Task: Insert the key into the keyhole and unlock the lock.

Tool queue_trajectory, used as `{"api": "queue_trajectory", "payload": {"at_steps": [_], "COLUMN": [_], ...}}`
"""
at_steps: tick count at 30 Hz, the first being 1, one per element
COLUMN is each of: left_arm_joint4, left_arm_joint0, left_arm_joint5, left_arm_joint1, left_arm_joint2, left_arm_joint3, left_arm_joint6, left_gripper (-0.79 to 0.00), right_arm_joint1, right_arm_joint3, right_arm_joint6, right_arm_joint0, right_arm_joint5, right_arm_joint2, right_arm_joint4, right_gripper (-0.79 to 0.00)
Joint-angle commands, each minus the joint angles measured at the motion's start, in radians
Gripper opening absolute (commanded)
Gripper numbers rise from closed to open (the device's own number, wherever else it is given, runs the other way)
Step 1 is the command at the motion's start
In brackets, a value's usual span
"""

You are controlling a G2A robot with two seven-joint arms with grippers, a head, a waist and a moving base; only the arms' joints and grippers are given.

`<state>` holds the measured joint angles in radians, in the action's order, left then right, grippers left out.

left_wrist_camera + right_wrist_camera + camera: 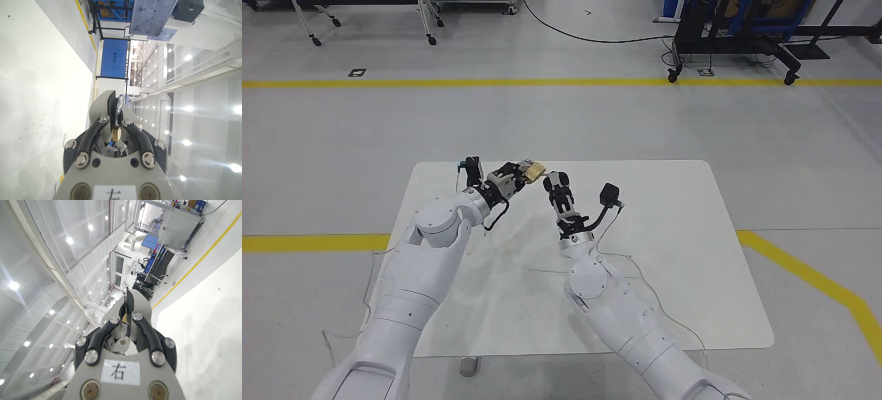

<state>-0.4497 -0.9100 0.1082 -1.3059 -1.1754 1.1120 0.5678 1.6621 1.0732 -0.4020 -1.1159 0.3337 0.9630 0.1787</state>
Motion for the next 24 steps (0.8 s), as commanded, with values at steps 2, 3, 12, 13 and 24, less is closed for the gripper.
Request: {"api": "queue_trajectory", "payload": {"at_steps": [2,3,12,13,24], "left_arm_joint4": [-0.001,-0.001,0.002,0.002,0.001], "left_arm_joint0": [0.0,0.0,0.001,0.001,0.001], "left_arm_joint5": [-0.001,0.0,-0.001,-0.001,0.001], "left_arm_joint1": [0.0,-0.001,-0.001,-0.002,-0.003], "left_arm_joint2": [-0.001,-0.001,-0.001,-0.001,0.001], "left_arm_joint3": [-0.001,-0.001,-0.001,-0.001,-0.003], "left_arm_joint6": [0.002,0.002,0.008,0.008,0.019], "left_gripper": [-0.785,-0.785,-0.785,-0.785,-0.785], "right_arm_joint1": [0.002,0.002,0.009,0.01,0.021], "right_arm_joint3": [0.004,0.004,-0.002,-0.003,-0.018], "right_arm_joint6": [0.004,0.004,-0.003,-0.004,0.009], "right_arm_joint0": [-0.003,-0.004,-0.003,-0.003,0.005], "right_arm_joint5": [-0.002,-0.003,-0.014,-0.015,-0.021], "right_arm_joint2": [0.004,0.005,0.021,0.022,0.021], "right_arm_joint4": [0.006,0.009,0.015,0.016,0.026], "right_gripper": [-0.785,-0.785,-0.785,-0.785,-0.785]}}
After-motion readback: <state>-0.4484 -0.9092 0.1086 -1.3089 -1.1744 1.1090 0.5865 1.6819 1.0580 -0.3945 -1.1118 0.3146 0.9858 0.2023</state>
